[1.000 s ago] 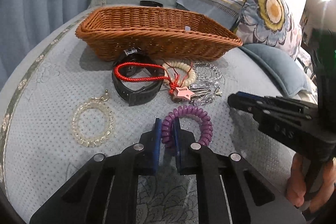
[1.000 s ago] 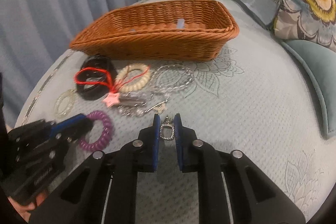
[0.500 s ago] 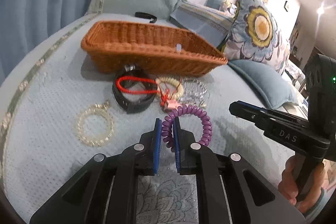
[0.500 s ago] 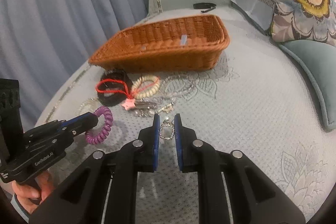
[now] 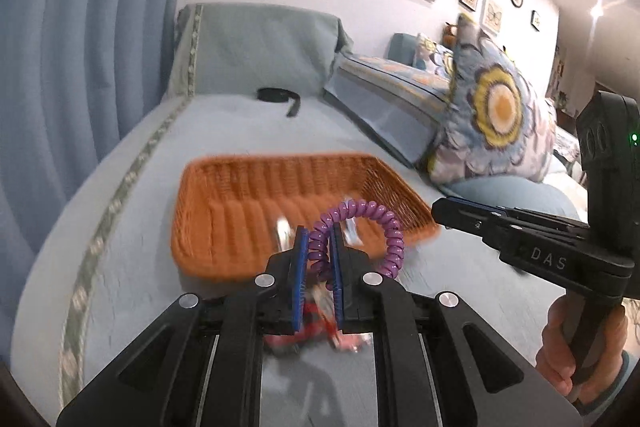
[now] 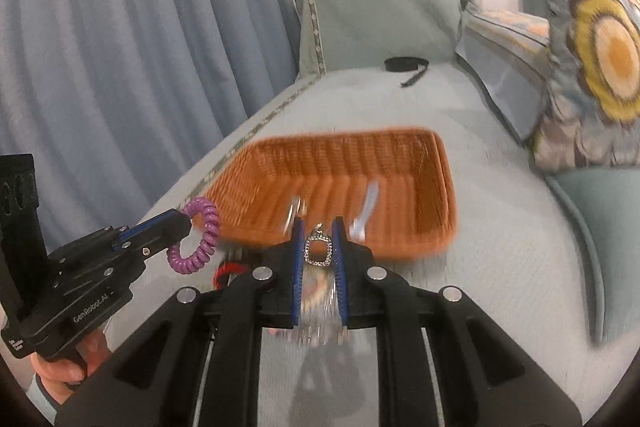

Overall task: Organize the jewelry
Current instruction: 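Carry the hair tie and charm into the basket and open both grippers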

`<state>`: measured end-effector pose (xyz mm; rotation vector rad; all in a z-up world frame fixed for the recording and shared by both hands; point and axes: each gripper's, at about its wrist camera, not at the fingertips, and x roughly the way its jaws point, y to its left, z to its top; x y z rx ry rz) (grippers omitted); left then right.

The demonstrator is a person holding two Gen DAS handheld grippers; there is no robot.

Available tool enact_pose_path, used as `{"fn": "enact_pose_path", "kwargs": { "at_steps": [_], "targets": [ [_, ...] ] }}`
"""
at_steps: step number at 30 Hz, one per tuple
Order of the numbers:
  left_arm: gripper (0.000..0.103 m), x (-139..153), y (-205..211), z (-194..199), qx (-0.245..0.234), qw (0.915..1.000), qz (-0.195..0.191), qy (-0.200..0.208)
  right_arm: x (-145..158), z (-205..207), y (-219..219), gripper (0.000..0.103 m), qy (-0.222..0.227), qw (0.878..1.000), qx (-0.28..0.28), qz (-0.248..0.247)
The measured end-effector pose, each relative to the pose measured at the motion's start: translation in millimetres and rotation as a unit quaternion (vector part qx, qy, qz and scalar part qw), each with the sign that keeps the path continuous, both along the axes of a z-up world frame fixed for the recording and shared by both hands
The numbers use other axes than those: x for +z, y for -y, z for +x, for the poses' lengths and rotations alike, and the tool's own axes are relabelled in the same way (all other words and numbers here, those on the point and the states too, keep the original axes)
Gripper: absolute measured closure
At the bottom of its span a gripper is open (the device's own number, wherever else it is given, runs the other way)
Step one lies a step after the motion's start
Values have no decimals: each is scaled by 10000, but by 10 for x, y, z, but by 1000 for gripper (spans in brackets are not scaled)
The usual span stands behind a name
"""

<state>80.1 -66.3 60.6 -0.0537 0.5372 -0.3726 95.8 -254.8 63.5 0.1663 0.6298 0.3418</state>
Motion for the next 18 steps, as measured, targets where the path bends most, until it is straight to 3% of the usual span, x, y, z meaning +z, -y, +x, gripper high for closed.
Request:
{"fn": "enact_pose_path", "kwargs": {
  "at_steps": [4, 10, 18],
  "targets": [
    [94, -14, -54, 451, 166, 9996, -92, -201, -39, 472, 0, 91, -315, 9991, -2, 267],
    [94, -235, -153, 1075, 536, 9967, -105, -592, -372, 1106, 49, 91, -951, 9936, -194, 573],
    [94, -464, -133, 1252, 464, 9954, -128, -834, -672, 1323, 23, 91, -1275, 9906, -318, 386]
  ]
}}
